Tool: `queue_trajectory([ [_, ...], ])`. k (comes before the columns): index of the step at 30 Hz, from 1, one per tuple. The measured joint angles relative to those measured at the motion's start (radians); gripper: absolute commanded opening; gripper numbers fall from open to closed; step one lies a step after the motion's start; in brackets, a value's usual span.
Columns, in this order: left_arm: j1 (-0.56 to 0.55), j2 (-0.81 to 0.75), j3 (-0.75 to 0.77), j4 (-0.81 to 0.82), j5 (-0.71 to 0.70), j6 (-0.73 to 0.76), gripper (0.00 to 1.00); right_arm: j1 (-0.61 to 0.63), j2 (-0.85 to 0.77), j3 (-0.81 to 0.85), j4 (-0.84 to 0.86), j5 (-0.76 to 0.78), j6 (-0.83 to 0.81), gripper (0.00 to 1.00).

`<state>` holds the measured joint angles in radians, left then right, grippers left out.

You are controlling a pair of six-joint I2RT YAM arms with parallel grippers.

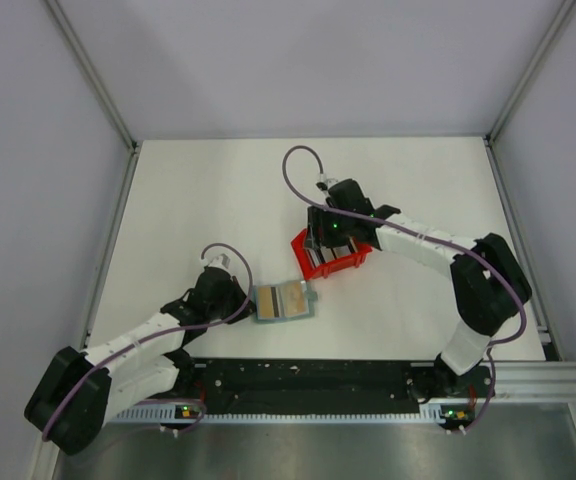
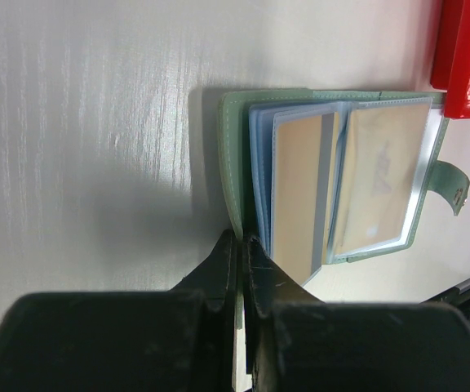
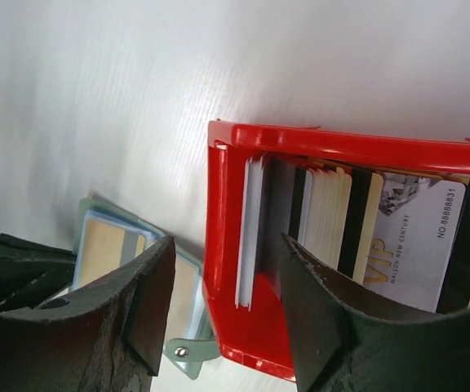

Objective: Put the credit cards into the card holder
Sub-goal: Pick up the credit card from the storage box.

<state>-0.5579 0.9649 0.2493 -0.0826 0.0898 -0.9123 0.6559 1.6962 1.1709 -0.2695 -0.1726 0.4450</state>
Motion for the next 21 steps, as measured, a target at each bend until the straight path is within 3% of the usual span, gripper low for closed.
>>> queue_trajectory([
  [21, 0.0, 0.0, 0.0, 0.001, 0.0, 0.001, 0.0, -0.011, 0.047, -0.032, 0.017, -0.077, 0.007, 0.53],
])
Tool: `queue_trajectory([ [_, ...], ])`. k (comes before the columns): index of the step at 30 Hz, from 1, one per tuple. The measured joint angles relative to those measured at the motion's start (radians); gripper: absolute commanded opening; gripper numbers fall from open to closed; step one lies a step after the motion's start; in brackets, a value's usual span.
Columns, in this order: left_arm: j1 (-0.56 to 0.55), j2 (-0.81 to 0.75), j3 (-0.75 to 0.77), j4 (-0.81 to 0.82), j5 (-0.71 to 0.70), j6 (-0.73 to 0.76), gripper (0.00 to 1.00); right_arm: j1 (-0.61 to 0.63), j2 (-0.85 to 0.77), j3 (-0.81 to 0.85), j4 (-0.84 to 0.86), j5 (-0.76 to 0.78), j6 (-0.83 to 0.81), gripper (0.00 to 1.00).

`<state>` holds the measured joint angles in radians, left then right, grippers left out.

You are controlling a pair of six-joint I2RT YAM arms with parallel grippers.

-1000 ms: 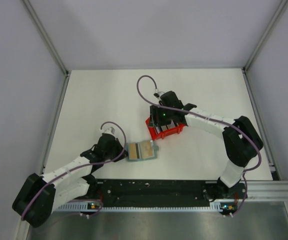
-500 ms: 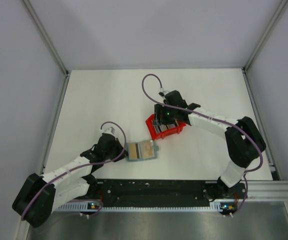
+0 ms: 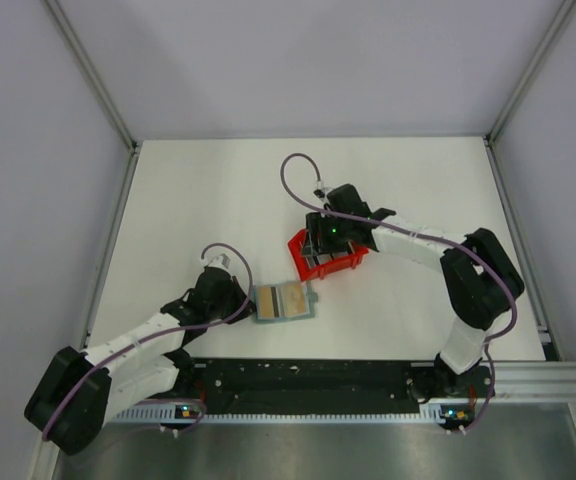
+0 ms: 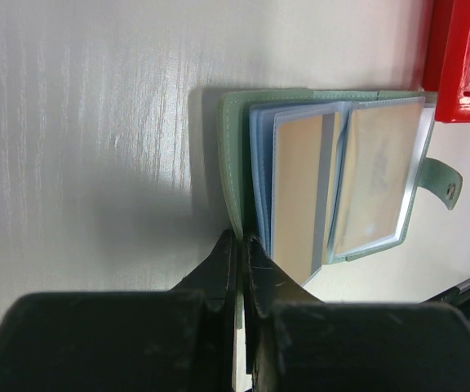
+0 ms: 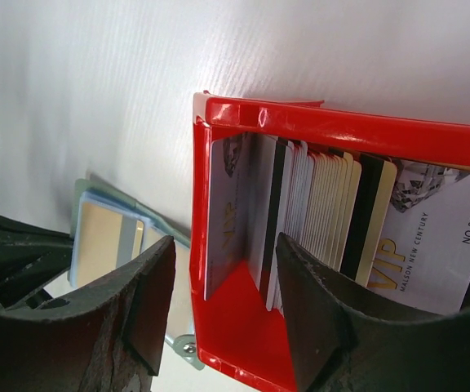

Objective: Put the credit cards into the card holder
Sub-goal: Pick up the credit card from the storage box.

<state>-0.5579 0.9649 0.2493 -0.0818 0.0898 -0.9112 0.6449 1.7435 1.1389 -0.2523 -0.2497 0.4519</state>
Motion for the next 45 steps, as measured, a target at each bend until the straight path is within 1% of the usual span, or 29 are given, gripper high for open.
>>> queue_trajectory([
  [7, 0.0, 0.0, 0.0, 0.0, 0.0, 0.0, 0.0, 0.0, 0.009, 0.001, 0.013, -0.026, 0.005, 0.51],
  [11, 0.0, 0.0, 0.0, 0.0, 0.0, 0.0, 0.0, 0.001, 0.012, 0.002, 0.017, -0.029, 0.009, 0.52],
  [18, 0.0, 0.0, 0.0, 0.0, 0.0, 0.0, 0.0, 0.003, -0.021, 0.002, -0.008, 0.029, 0.012, 0.54],
  [24, 0.0, 0.0, 0.0, 0.0, 0.0, 0.001, 0.0, 0.007, -0.063, 0.008, -0.009, 0.035, 0.012, 0.51],
  [27, 0.0, 0.0, 0.0, 0.0, 0.001, 0.001, 0.0, 0.016, -0.055, 0.01, -0.01, 0.022, 0.012, 0.48],
  [33, 0.0, 0.0, 0.0, 0.0, 0.003, 0.001, 0.0, 0.045, 0.015, 0.042, -0.019, 0.002, 0.012, 0.43],
  [36, 0.0, 0.0, 0.0, 0.0, 0.003, 0.001, 0.0, 0.053, 0.048, 0.054, -0.029, 0.002, 0.012, 0.36],
  [37, 0.0, 0.0, 0.0, 0.0, 0.003, 0.001, 0.0, 0.053, 0.059, 0.06, -0.031, 0.005, 0.011, 0.28],
  [38, 0.0, 0.0, 0.0, 0.0, 0.004, 0.001, 0.0, 0.054, 0.065, 0.063, -0.032, 0.011, 0.011, 0.25],
  [39, 0.0, 0.0, 0.0, 0.0, 0.004, 0.001, 0.0, 0.054, 0.072, 0.066, -0.037, 0.02, 0.011, 0.25],
  [41, 0.0, 0.0, 0.0, 0.0, 0.004, 0.001, 0.0, 0.054, 0.074, 0.068, -0.043, 0.029, 0.004, 0.29],
  [42, 0.0, 0.0, 0.0, 0.0, 0.004, 0.001, 0.0, 0.054, 0.074, 0.068, -0.047, 0.029, 0.003, 0.29],
  [45, 0.0, 0.0, 0.0, 0.0, 0.004, 0.001, 0.0, 0.054, 0.074, 0.068, -0.048, 0.02, 0.0, 0.26],
])
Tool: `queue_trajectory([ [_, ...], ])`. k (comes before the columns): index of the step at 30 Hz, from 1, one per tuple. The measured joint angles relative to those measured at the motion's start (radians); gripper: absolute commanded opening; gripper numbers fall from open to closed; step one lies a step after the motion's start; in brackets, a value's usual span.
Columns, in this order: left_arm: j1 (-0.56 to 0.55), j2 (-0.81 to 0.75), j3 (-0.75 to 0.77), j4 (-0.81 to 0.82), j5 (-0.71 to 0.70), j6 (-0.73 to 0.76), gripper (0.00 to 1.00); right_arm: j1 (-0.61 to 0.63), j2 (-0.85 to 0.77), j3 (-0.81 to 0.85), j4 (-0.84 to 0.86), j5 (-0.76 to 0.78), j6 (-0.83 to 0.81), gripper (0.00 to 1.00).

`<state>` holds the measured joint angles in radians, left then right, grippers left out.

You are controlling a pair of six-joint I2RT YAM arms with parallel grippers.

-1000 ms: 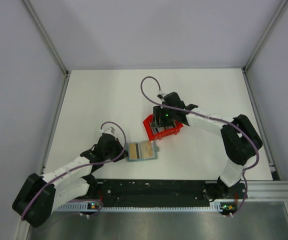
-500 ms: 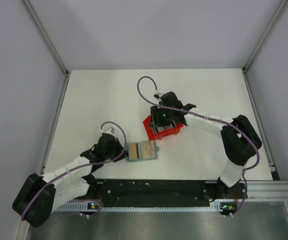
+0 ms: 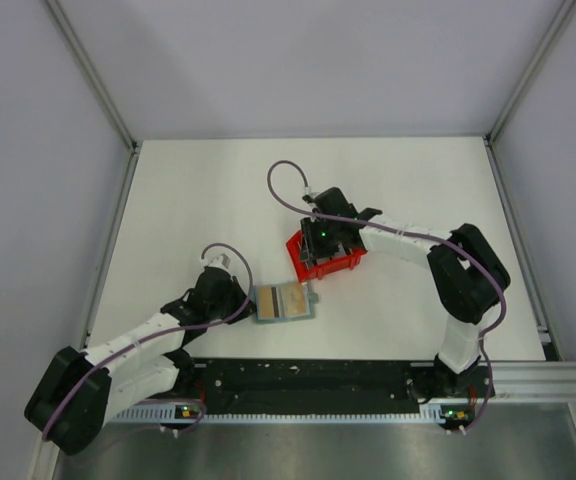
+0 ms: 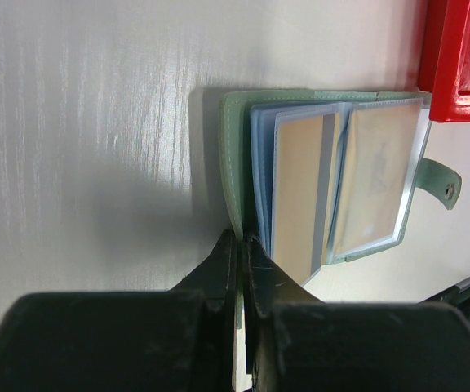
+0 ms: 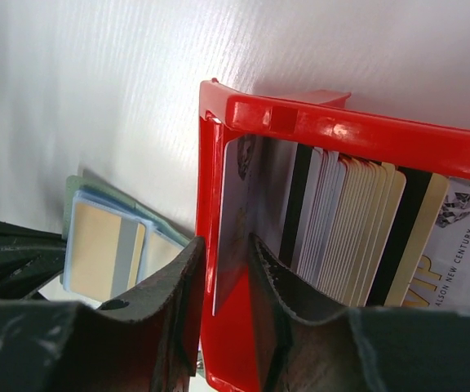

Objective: Put the credit cards into the card holder
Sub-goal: Pick up the credit card from the storage box.

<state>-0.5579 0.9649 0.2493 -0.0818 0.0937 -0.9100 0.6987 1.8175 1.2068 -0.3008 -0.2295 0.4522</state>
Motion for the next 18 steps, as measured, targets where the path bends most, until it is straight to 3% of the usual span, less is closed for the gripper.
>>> queue_trajectory([
  [3, 0.0, 0.0, 0.0, 0.0, 0.0, 0.0, 0.0, 0.0, 0.0, 0.005, -0.005, -0.012, 0.0, 0.17],
  [6, 0.0, 0.0, 0.0, 0.0, 0.0, 0.0, 0.0, 0.0, 0.0, 0.013, -0.005, -0.012, -0.005, 0.0],
  [18, 0.0, 0.0, 0.0, 0.0, 0.0, 0.0, 0.0, 0.0, -0.02, 0.027, -0.047, 0.063, -0.037, 0.0],
])
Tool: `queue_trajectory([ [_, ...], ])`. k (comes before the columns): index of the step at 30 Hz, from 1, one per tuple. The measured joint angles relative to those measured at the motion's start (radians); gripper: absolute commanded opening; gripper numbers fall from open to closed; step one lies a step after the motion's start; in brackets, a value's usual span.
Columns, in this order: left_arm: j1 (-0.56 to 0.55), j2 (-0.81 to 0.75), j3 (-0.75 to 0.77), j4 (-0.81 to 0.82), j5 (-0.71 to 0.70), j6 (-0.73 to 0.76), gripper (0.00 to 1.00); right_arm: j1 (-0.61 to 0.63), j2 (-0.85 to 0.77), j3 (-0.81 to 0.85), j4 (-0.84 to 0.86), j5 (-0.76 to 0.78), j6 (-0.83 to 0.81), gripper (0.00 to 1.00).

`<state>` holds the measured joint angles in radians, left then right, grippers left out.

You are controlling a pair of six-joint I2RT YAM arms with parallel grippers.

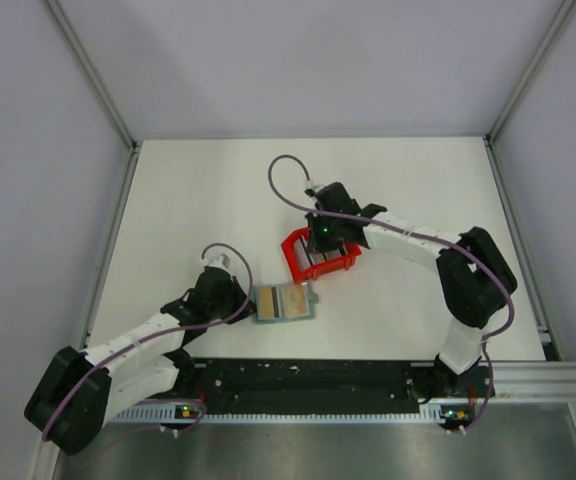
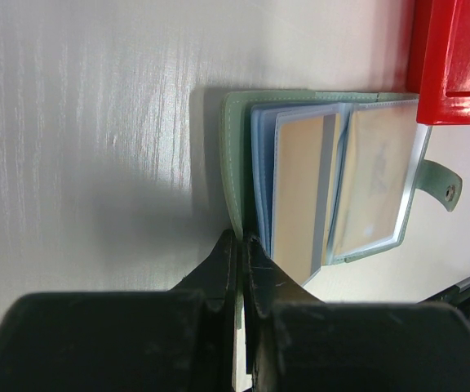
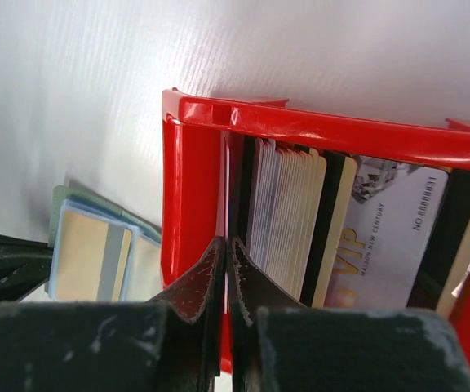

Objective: Put the credit cards into the card holder
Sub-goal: Pick up the credit card from the storage box.

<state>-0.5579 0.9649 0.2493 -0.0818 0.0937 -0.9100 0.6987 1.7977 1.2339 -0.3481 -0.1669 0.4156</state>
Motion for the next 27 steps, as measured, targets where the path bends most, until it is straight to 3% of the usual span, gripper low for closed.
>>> queue_trajectory([
  [11, 0.0, 0.0, 0.0, 0.0, 0.0, 0.0, 0.0, 0.004, -0.173, 0.0, -0.004, 0.138, -0.031, 0.0],
  [20, 0.0, 0.002, 0.0, 0.002, 0.003, 0.0, 0.0, 0.116, -0.159, 0.001, -0.017, 0.363, -0.076, 0.0],
  [27, 0.0, 0.002, 0.0, 0.003, 0.004, 0.0, 0.0, 0.147, -0.099, 0.005, -0.035, 0.388, -0.099, 0.0],
])
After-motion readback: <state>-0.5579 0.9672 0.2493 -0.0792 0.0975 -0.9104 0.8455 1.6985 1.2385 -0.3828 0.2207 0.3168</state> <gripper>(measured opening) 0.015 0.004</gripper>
